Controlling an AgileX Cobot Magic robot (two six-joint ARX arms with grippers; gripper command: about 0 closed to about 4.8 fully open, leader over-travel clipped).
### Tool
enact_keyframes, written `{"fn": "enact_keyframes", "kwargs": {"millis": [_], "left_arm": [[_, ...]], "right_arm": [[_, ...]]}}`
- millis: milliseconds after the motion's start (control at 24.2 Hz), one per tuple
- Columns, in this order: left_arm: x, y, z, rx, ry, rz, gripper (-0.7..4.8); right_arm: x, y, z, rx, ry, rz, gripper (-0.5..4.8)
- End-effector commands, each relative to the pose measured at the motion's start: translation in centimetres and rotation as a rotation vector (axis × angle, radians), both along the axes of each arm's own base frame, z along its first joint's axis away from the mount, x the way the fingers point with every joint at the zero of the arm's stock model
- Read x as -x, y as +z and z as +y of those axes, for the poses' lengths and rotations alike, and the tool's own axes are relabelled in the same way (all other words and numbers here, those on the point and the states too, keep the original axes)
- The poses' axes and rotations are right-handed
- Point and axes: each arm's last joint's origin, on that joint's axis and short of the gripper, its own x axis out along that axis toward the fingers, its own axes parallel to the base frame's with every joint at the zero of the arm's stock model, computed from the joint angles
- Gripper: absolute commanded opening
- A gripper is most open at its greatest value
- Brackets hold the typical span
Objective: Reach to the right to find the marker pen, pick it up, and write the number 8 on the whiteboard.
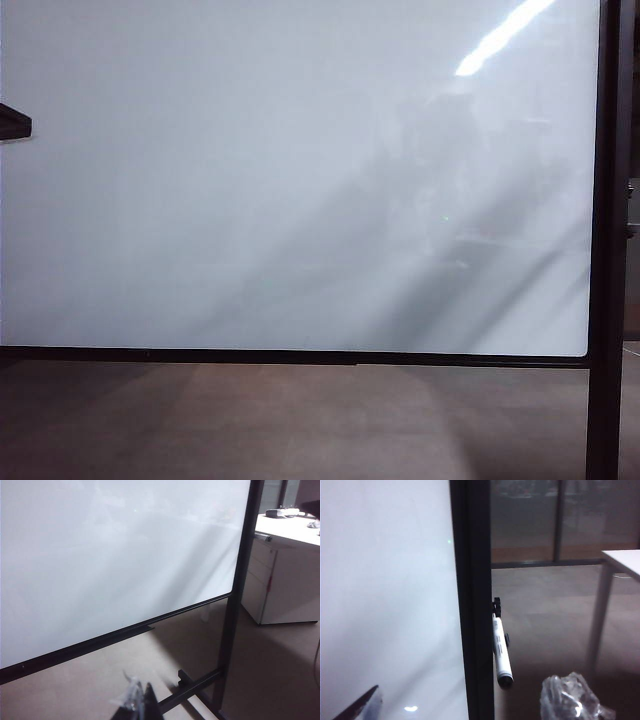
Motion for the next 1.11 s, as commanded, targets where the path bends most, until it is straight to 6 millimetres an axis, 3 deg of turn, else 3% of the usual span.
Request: {"fn": "enact_keyframes", "kwargs": {"millis": [41,165,536,825,866,1114], "left_arm": [[0.0,0.2,0.0,0.006,0.0,-0.008,-0.05],[0.0,0.2,0.0,0.005,0.003,-0.007,-0.05],[0.0,0.1,0.0,0.005,0.0,-0.006,-0.05],[-0.1,-0.6,-0.1,-0.011,0.0,0.016,-0.05],[-0.1,-0.6,-0.1,-0.014,0.0,0.019,-0.05],[-0.1,-0.6,-0.1,-0.013,0.0,0.019,-0.05]], "right_arm": [[-2.7,-1.1,-0.9,0.007,0.059,-0.046,4.01],[-5.3,-2.9,-1.8,0.008,0.053,-0.04,4.0],[-12.7,-5.3,-3.8,0.007,0.055,-0.037,3.95],[-13.2,-7.9,-3.9,-0.013,0.055,0.029,3.86],[-13.2,-8.1,-3.9,-0.014,0.055,0.034,3.65],[-13.3,-7.6,-3.9,-0.004,0.059,-0.011,3.34]]}}
